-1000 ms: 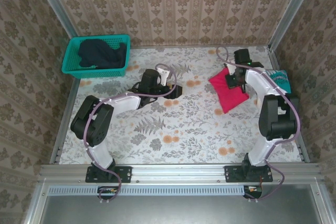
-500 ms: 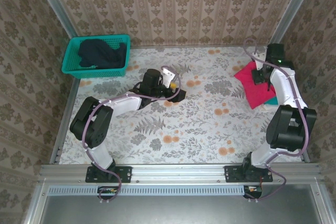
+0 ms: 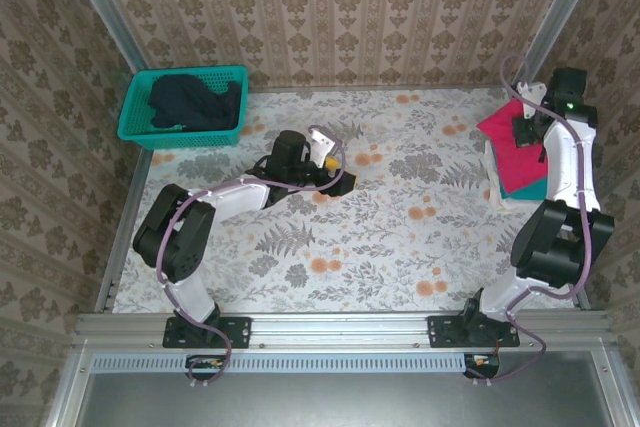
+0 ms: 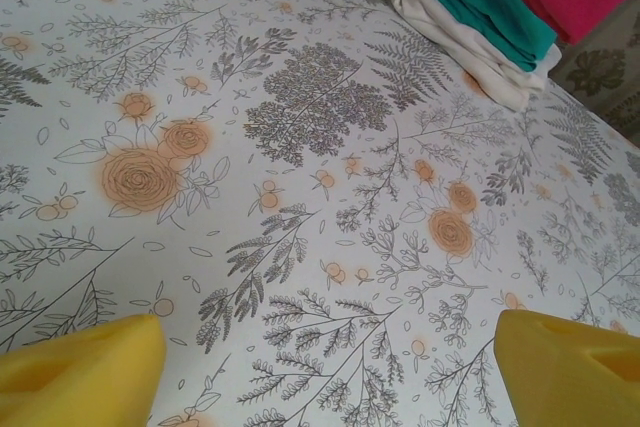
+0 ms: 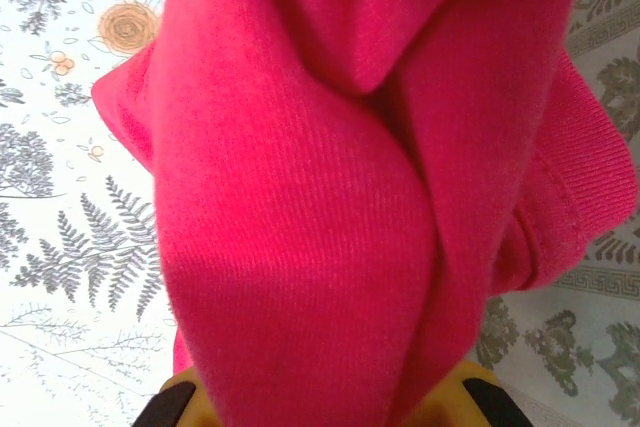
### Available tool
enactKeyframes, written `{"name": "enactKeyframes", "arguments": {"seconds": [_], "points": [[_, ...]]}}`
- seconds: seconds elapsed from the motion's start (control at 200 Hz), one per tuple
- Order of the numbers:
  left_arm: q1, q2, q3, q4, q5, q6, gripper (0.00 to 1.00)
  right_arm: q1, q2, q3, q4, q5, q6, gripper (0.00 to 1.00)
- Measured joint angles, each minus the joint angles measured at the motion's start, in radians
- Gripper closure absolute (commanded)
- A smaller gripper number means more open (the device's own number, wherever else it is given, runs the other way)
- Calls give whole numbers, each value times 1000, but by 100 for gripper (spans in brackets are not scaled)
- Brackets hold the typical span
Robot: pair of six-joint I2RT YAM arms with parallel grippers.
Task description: Fold and stack the t-shirts
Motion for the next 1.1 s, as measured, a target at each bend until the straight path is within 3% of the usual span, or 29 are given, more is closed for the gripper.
{"name": "enactKeyframes", "arguments": {"seconds": [0.485, 1.1], "points": [[0, 0, -1, 5, 7, 0, 11, -14, 71, 38, -38, -65, 8, 100], [0, 0, -10, 27, 7, -12, 10, -48, 192, 61, -42, -18, 19, 100]]}}
